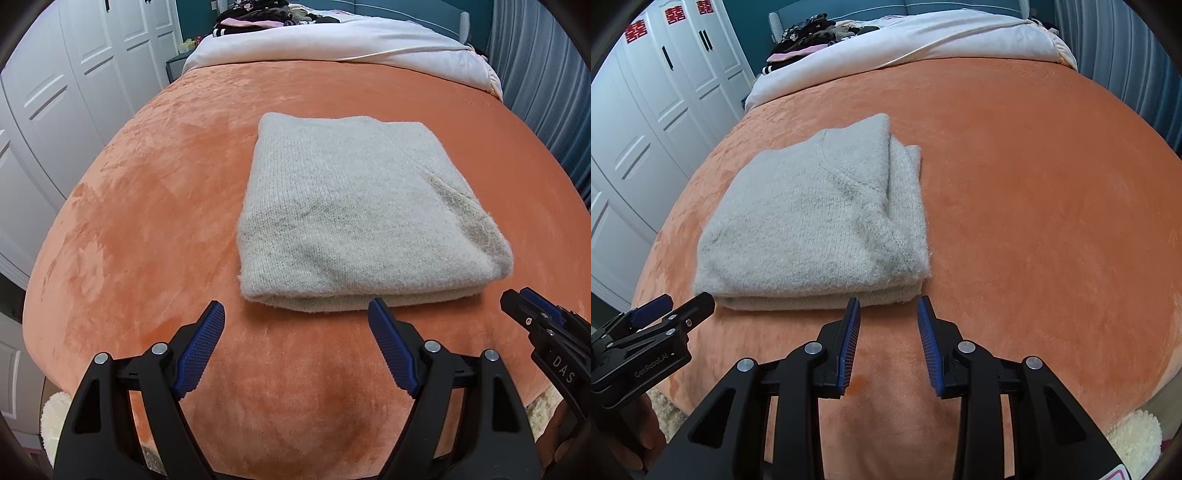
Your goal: Fold small clothes
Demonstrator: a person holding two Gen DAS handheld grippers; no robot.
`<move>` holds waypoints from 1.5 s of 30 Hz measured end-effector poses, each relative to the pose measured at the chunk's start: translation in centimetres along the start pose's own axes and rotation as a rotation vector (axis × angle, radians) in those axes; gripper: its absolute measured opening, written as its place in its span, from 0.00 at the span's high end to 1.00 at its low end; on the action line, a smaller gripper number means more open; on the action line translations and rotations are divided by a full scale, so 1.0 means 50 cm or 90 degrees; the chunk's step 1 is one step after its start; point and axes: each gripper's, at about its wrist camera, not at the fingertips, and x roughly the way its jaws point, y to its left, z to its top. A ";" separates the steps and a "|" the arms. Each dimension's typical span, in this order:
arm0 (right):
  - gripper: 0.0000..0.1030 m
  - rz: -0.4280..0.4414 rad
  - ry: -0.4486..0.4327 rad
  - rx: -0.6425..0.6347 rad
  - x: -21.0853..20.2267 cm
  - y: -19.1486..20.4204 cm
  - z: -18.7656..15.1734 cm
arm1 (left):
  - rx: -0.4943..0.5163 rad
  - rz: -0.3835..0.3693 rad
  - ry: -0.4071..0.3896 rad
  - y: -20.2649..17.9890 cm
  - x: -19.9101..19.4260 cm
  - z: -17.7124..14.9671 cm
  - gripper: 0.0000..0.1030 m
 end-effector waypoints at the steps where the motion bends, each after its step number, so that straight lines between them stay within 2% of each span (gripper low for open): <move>1: 0.69 -0.003 0.001 0.000 0.001 0.001 -0.006 | -0.001 0.001 0.001 0.001 0.001 -0.003 0.25; 6: 0.68 -0.028 0.012 -0.020 0.011 0.014 -0.074 | -0.005 0.013 -0.003 0.006 0.015 -0.056 0.25; 10: 0.62 -0.046 0.023 -0.019 0.020 0.008 -0.121 | -0.016 0.028 0.012 0.003 0.028 -0.104 0.23; 12: 0.61 -0.053 0.014 -0.012 0.013 0.000 -0.130 | -0.015 0.027 0.018 0.002 0.031 -0.121 0.22; 14: 0.57 -0.053 0.006 -0.005 0.007 -0.007 -0.137 | -0.018 0.032 0.020 0.001 0.030 -0.135 0.19; 20: 0.49 -0.070 -0.007 -0.002 0.001 -0.016 -0.165 | 0.001 0.049 -0.006 -0.012 0.023 -0.163 0.17; 29: 0.37 -0.086 -0.036 -0.012 -0.022 -0.015 -0.183 | 0.006 0.049 -0.027 -0.025 -0.002 -0.182 0.12; 45: 0.34 -0.084 -0.055 -0.033 -0.043 0.010 -0.177 | -0.004 0.044 -0.028 -0.029 -0.018 -0.170 0.06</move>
